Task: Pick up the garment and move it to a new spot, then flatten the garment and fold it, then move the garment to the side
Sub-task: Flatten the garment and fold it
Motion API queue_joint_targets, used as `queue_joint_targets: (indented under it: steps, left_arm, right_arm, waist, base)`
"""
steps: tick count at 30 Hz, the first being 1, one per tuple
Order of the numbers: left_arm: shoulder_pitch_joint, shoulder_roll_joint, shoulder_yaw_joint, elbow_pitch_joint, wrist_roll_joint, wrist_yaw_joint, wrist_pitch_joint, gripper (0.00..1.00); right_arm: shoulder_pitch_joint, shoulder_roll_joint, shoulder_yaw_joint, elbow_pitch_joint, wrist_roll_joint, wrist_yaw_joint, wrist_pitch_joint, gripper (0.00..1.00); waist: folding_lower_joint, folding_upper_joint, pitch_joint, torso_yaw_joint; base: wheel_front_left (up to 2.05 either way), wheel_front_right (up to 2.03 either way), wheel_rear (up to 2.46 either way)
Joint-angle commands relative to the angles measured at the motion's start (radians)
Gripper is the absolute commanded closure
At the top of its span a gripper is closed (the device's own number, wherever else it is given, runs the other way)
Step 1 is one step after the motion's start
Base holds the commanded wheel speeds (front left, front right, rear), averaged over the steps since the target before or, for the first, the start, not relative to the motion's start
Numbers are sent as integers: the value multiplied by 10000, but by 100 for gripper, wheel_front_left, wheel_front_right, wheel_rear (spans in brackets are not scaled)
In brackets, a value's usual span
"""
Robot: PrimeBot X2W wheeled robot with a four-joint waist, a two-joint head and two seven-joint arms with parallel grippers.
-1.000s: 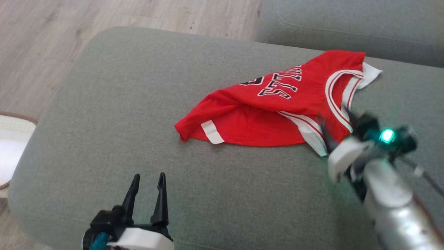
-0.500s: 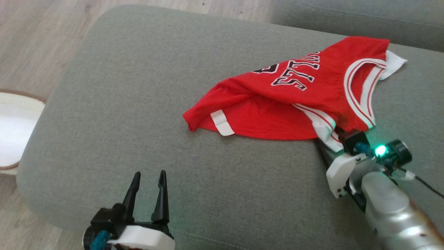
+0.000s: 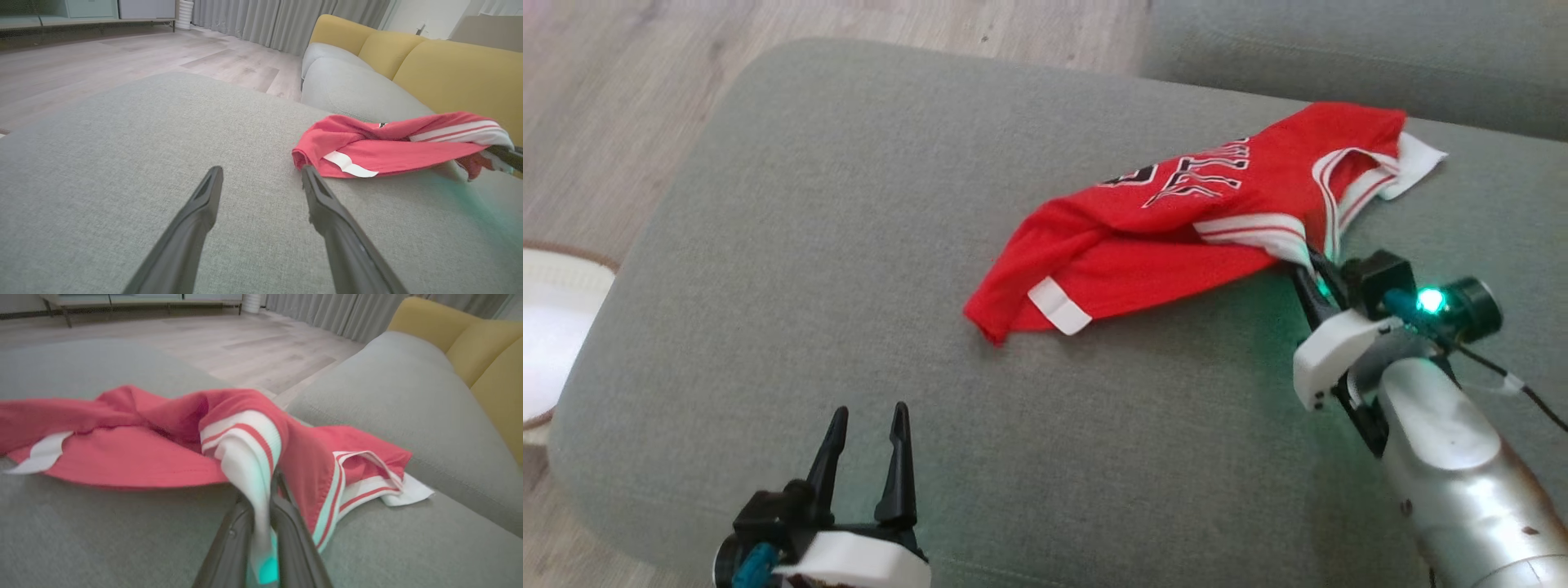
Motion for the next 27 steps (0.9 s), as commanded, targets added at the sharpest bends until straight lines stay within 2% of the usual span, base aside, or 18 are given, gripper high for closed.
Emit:
queue_joint_targets:
  steps: [1,11,17,19,20,21,22,23,27]
  left_arm:
    - [-170,80,399,-224,-94,54,-149,0]
    - [63,137,399,-269,-170,91,-158,0]
    - [181,175,340,-322,-179,107,-142,0]
    - [195,192,319,-330,-184,105,-131,0]
    - [200,201,307,-338,-182,108,-124,0]
    - [206,211,294,-348,-179,112,-115,0]
    - [212,223,284,-360,-178,116,-104,0]
    - [217,234,276,-372,-178,122,-96,0]
    - [237,273,249,-416,-180,150,-63,0]
  right_arm:
    - [-259,-98,176,-684,220,65,-44,100]
    - [1517,-931,1005,-4384,1242,65,1815,100]
    - [3076,-1161,993,-5790,1531,65,2659,100]
    - [3586,-1108,825,-6016,1506,65,2736,80]
    - [3803,-1033,735,-6065,1513,65,2738,64]
    - [3995,-979,684,-6069,1464,65,2746,52]
    - [4153,-940,659,-6058,1372,65,2733,33]
    - [4288,-882,615,-6046,1282,65,2685,2]
    - [4698,-596,412,-6065,1084,65,2561,0]
  waist:
    - [0,-1,-213,-217]
    - [0,-1,-681,-728]
    - [0,-1,-725,-799]
    - [0,-1,-725,-822]
    - [0,-1,-723,-836]
    - [0,-1,-723,-849]
    - [0,-1,-718,-866]
    - [0,-1,-712,-883]
    - [0,-1,-690,-958]
  base:
    - [0,0,0]
    - [0,0,0]
    - [0,0,0]
    - [0,0,0]
    - [0,0,0]
    - [0,0,0]
    - [0,0,0]
    - [0,0,0]
    - [0,0,0]
